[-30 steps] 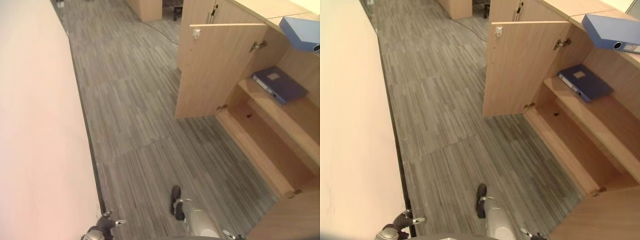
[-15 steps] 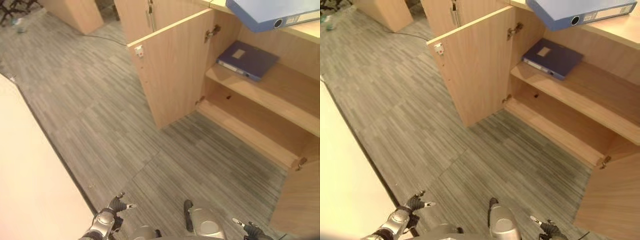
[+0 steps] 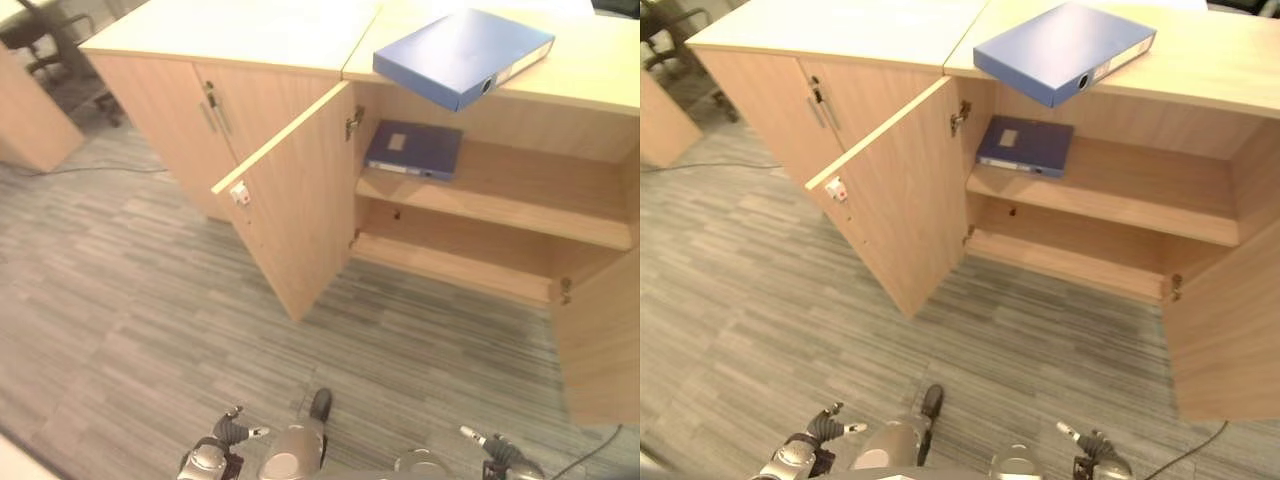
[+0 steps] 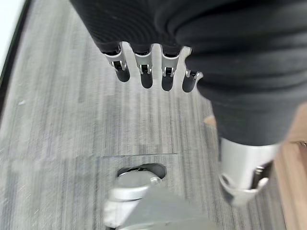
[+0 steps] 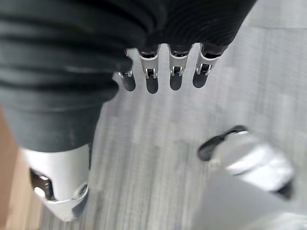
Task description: Put the empty folder in the office cabinet
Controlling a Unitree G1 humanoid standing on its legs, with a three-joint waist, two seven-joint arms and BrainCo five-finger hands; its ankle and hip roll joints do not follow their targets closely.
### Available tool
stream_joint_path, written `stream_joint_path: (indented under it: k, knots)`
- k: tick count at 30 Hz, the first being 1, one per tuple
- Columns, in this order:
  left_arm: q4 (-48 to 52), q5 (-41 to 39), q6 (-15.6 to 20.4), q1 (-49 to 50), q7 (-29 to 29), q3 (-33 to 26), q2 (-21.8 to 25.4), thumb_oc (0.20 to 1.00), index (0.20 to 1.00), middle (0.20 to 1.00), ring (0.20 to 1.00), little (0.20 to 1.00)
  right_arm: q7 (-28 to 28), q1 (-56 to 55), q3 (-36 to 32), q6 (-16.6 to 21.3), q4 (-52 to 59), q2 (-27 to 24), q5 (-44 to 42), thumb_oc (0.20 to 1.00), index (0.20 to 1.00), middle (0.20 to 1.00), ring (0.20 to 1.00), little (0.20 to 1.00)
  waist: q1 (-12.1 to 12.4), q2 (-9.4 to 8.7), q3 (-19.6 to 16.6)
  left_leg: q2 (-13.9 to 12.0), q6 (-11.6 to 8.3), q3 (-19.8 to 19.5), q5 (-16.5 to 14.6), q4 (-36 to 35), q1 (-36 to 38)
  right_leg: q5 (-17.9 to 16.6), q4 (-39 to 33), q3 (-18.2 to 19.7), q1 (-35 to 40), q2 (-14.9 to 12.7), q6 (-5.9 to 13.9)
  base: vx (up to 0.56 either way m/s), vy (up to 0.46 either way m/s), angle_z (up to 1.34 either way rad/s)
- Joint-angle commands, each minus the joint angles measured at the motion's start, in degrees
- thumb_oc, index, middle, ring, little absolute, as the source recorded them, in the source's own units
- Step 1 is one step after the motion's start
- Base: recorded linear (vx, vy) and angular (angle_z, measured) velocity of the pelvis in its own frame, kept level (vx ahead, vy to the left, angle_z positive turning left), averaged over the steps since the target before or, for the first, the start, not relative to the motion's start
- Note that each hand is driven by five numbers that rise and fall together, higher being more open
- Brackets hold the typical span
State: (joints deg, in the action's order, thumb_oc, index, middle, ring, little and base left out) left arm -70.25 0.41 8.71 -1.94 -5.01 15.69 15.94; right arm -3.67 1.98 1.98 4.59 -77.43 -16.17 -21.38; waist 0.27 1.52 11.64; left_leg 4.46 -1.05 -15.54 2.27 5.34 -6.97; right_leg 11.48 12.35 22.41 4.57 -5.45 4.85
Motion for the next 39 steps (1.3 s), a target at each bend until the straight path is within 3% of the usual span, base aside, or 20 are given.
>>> stream_joint_path:
  k: [1, 4, 7, 8, 9, 10, 12, 13, 18, 22, 25, 26, 27, 28, 30, 31, 36, 37, 38, 39]
  knots:
    - [1.49, 0.16, 0.72, -0.52, 0.13, 0.57, -0.63, 1.0, 1.0, 1.0, 1.0, 1.0, -0.23, -1.25, 0.15, 0.38, 1.95, -3.12, -1.39, 1.0, 1.0, 1.0, 1.0, 1.0, -0.32, 1.78, 0.04, -5.75, -4.21, -2.63, -1.38, 1.83, -0.67, -5.03, -3.06, 1.85, -1.69, 1.69, 1.05, 0.09, 0.259, -0.96]
    - [0.76, 1.15, 0.38, -0.92, -0.07, 0.57, -0.08, 1.0, 1.0, 1.0, 1.0, 1.0, 0.41, -2.22, 0.53, -0.24, 1.45, -1.68, -1.2, 1.0, 1.0, 1.0, 1.0, 1.0, -1.4, 0.66, -0.23, -4.89, -2.52, 1.1, -4.18, 3.81, -0.21, -5.94, -3.14, 3.03, -2.35, -0.55, 2.41, 0.05, 0.229, -0.33]
    - [0.77, 1.04, 0.35, -1.27, -0.27, 0.39, 0.14, 1.0, 1.0, 1.0, 1.0, 1.0, 0.43, -2.42, 0.7, -0.33, 1.21, -0.97, -1.2, 1.0, 1.0, 1.0, 1.0, 1.0, -1.62, 0.09, -0.17, -4.77, -1.95, 2.6, -5.23, 4.65, -0.15, -6.09, -2.21, 3.02, -3.12, -0.65, 3.0, 0.02, 0.16, -0.26]
    - [0.98, 0.6, 0.09, -1.79, -0.27, 0.23, 0.29, 1.0, 1.0, 1.0, 1.0, 1.0, 0.29, -1.85, 1.19, -0.43, 1.12, -0.46, -0.72, 1.0, 1.0, 1.0, 1.0, 1.0, -0.94, -0.2, -0.02, -5.33, -1.3, 4.38, -6.29, 4.54, 0.34, -6.16, 0.03, -0.58, -4.94, -0.47, 3.27, 0.01, 0.19, -0.24]
    - [1.06, 0.37, -0.01, -1.78, -0.31, 0.27, 0.38, 1.0, 1.0, 1.0, 1.0, 1.0, 0.24, -1.55, 1.51, -0.28, 1.23, -0.48, -0.29, 1.0, 1.0, 1.0, 1.0, 1.0, 0.1, -0.2, 0.2, -6.02, -1.27, 6.29, -7.26, 4.44, 1.12, -5.77, 2.39, -7.13, -6.07, -1.49, 3.77, 0.0, 0.131, -0.52]
    - [1.05, 0.37, -0.02, -1.82, -0.31, 0.26, 0.37, 1.0, 1.0, 1.0, 1.0, 1.0, 0.24, -1.52, 1.5, -0.28, 1.22, -0.48, -0.29, 1.0, 1.0, 1.0, 1.0, 1.0, 0.1, -0.13, 0.07, -6.11, -1.31, 6.26, -6.97, 4.24, 0.96, -6.06, 2.19, -7.15, -6.23, -1.43, 3.77, 0.0, 0.064, -0.83]
    - [1.08, 0.01, -0.03, -1.63, -0.33, -0.14, 0.47, 1.0, 1.0, 1.0, 1.0, 1.0, 0.35, -0.78, 2.43, 0.06, 1.93, -0.51, 0.73, 1.0, 1.0, 1.0, 1.0, 1.0, 1.33, 0.27, 0.0, -7.26, -0.83, 9.3, -7.33, 3.49, 2.09, -6.51, 6.51, -19.6, -8.63, -3.39, 4.21, -0.01, 0.073, -0.86]
    - [0.84, -0.17, 0.02, -1.47, -0.24, -0.35, 0.49, 1.0, 1.0, 1.0, 1.0, 1.0, 0.48, -0.2, 3.0, 0.35, 2.4, -0.41, 1.08, 1.0, 1.0, 1.0, 1.0, 1.0, 1.58, 0.27, 0.13, -7.3, -0.29, 10.18, -7.61, 3.44, 2.63, -7.48, 8.73, -21.9, -10.0, -3.38, 4.62, 0.07, 0.086, -0.71]
    - [-0.23, -1.11, 0.27, -1.9, -0.63, -1.92, 1.16, 1.0, 1.0, 1.0, 1.0, 1.0, -0.63, 1.85, 4.29, 1.23, 4.34, -1.0, 1.73, 1.0, 1.0, 1.0, 1.0, 1.0, 1.37, -1.14, 0.86, -7.83, -1.02, 11.92, -11.56, 3.15, 6.58, -12.17, -1.64, -24.89, -14.39, -6.58, 4.62, 0.13, -0.111, -0.57]
    - [-1.09, -1.3, 0.84, -1.98, -0.59, -2.87, 1.86, 1.0, 1.0, 1.0, 1.0, 1.0, -0.22, 1.49, 3.14, 0.5, 3.55, -0.92, 2.04, 1.0, 1.0, 1.0, 1.0, 1.0, -1.24, -0.8, 1.75, -11.39, -3.46, 11.64, -15.2, 2.47, 12.43, -17.09, -11.5, -26.06, -20.21, -11.54, 7.41, 0.34, -0.266, -0.45]
    - [-1.15, -0.78, 1.11, -1.39, -0.27, -3.15, 1.78, 1.0, 1.0, 1.0, 1.0, 1.0, 0.01, -0.22, 2.53, 0.29, 2.62, -1.11, 2.22, 1.0, 1.0, 1.0, 1.0, 1.0, -1.67, -1.47, 1.28, -11.4, -4.08, 11.57, -15.97, 2.12, 14.57, -18.77, -12.07, -26.07, -18.62, -12.23, 7.98, 0.27, -0.206, 0.31]
    - [-1.53, -0.66, 1.19, -0.91, -0.34, -3.51, 1.56, 1.0, 1.0, 1.0, 1.0, 1.0, 0.31, -1.49, 2.42, 0.16, 1.67, -1.22, 2.92, 1.0, 1.0, 1.0, 1.0, 1.0, -2.27, -1.74, 0.1, -12.98, -5.1, 11.09, -15.68, 0.47, 16.92, -19.83, -10.81, -25.32, -17.83, -11.68, 8.02, 0.52, -0.443, 0.53]
    - [-1.64, -0.82, 1.15, -0.66, -0.37, -3.54, 1.14, 1.0, 1.0, 1.0, 1.0, 1.0, 0.7, -2.31, 2.94, -0.05, 0.89, -1.39, 3.66, 1.0, 1.0, 1.0, 1.0, 1.0, -2.6, -1.19, -0.77, -15.39, -6.39, 10.03, -13.73, -0.32, 17.85, -19.54, -8.89, -24.88, -17.87, -10.64, 7.57, 0.45, -0.392, 0.33]
    - [-1.63, -0.82, 1.14, -0.62, -0.37, -3.55, 1.11, 1.0, 1.0, 1.0, 1.0, 1.0, 0.72, -2.33, 2.95, -0.04, 0.88, -1.43, 3.66, 1.0, 1.0, 1.0, 1.0, 1.0, -2.65, -1.05, -0.82, -15.57, -6.47, 10.01, -13.64, -0.53, 17.94, -19.44, -8.8, -24.98, -17.87, -10.51, 7.51, 0.29, -0.321, 0.21]
    - [-1.09, -1.46, 1.16, -0.55, -0.31, -3.48, 0.59, 1.0, 1.0, 1.0, 1.0, 1.0, 0.95, -2.56, 3.54, -0.06, 0.7, -1.72, 4.36, 1.0, 1.0, 1.0, 1.0, 1.0, -2.91, -0.16, -1.33, -18.03, -7.91, 9.19, -8.94, -0.01, 17.37, -18.31, -6.68, -25.16, -17.77, -8.79, 6.72, 0.19, -0.278, 0.52]
    - [-0.52, -1.69, 1.01, -1.02, -0.26, -3.11, 0.26, 1.0, 1.0, 1.0, 1.0, 1.0, 0.99, -2.67, 3.89, 0.08, 0.79, -2.1, 4.35, 1.0, 1.0, 1.0, 1.0, 1.0, -3.29, 0.44, -1.48, -19.26, -8.45, 7.27, -3.71, 1.76, 15.78, -16.51, -5.49, -25.43, -17.41, -7.04, 5.23, 0.2, -0.346, 0.4]
    - [0.63, -1.74, 0.74, -1.67, -0.17, -2.11, 0.27, 1.0, 1.0, 1.0, 1.0, 1.0, 1.2, -3.43, 4.4, 0.38, 1.34, -3.26, 3.98, 1.0, 1.0, 1.0, 1.0, 1.0, -3.76, -0.51, -1.14, -21.23, -7.74, 6.2, 8.85, 9.47, 11.64, -12.34, -5.18, -25.82, -13.7, -3.57, 1.24, 0.17, -0.274, 0.07]
    - [0.64, -1.75, 0.73, -1.67, -0.17, -2.1, 0.28, 1.0, 1.0, 1.0, 1.0, 1.0, 1.2, -3.44, 4.4, 0.38, 1.34, -3.25, 3.98, 1.0, 1.0, 1.0, 1.0, 1.0, -3.84, -0.52, -1.13, -21.23, -7.76, 6.08, 8.85, 9.54, 11.56, -12.32, -5.2, -25.91, -13.66, -3.58, 1.22, 0.16, -0.291, 0.07]
    - [1.29, -1.74, 0.62, -1.81, -0.12, -1.96, 0.44, 1.0, 1.0, 1.0, 1.0, 1.0, 1.14, -3.52, 4.09, 0.44, 1.56, -3.74, 3.34, 1.0, 1.0, 1.0, 1.0, 1.0, -4.16, -1.49, -0.72, -22.51, -7.05, 8.83, 11.94, 13.51, 9.35, -11.19, -5.62, -26.17, -11.93, -3.05, -0.15, 0.17, -0.29, 0.06]
    - [1.42, -1.54, 0.49, -1.8, -0.28, -1.85, 0.52, 1.0, 1.0, 1.0, 1.0, 1.0, 1.07, -3.44, 3.81, 0.35, 1.49, -4.1, 2.81, 1.0, 1.0, 1.0, 1.0, 1.0, -4.45, -2.13, -0.58, -23.3, -6.71, 10.6, 12.24, 14.99, 8.37, -10.71, -5.8, -26.36, -11.19, -2.88, -0.72, 0.17, -0.288, 0.17]
